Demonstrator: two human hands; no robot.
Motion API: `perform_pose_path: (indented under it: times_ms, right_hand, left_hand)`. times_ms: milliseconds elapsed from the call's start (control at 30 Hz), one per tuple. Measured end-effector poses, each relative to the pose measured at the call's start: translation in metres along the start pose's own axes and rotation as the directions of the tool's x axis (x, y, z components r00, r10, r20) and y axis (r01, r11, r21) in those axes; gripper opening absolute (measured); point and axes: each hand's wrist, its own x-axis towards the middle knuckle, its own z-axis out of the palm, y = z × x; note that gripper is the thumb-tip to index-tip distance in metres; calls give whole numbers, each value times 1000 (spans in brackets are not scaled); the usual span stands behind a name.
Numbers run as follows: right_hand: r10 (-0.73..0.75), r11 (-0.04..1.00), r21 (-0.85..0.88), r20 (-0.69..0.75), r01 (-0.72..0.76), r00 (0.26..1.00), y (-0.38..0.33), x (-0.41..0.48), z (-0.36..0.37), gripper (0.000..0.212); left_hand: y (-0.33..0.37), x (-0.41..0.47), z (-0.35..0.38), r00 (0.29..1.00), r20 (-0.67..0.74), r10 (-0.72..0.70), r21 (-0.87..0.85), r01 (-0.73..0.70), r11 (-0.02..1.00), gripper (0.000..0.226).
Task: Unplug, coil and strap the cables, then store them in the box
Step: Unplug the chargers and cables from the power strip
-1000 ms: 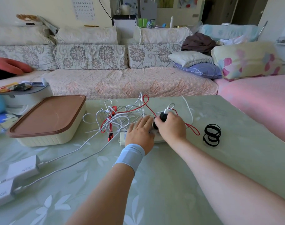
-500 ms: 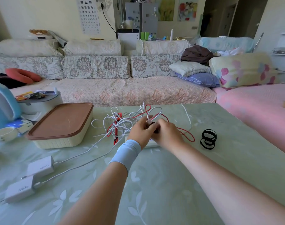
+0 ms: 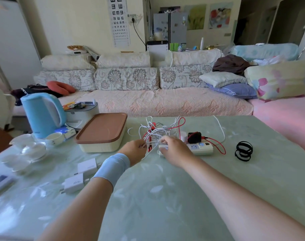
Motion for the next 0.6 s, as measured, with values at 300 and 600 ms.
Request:
perform_pose_path:
  times_ms: [300, 600]
  right_hand:
    - [-170, 977, -60, 363, 205, 916, -85, -6, 56, 25]
    - [-152, 980, -90, 248, 179, 957, -76, -3, 83, 16]
  left_hand:
    - [-48, -34, -31, 974, 156, -166, 560, 51, 827, 31]
    - [-89, -52, -50, 905, 270, -329, 610, 103, 786, 29]
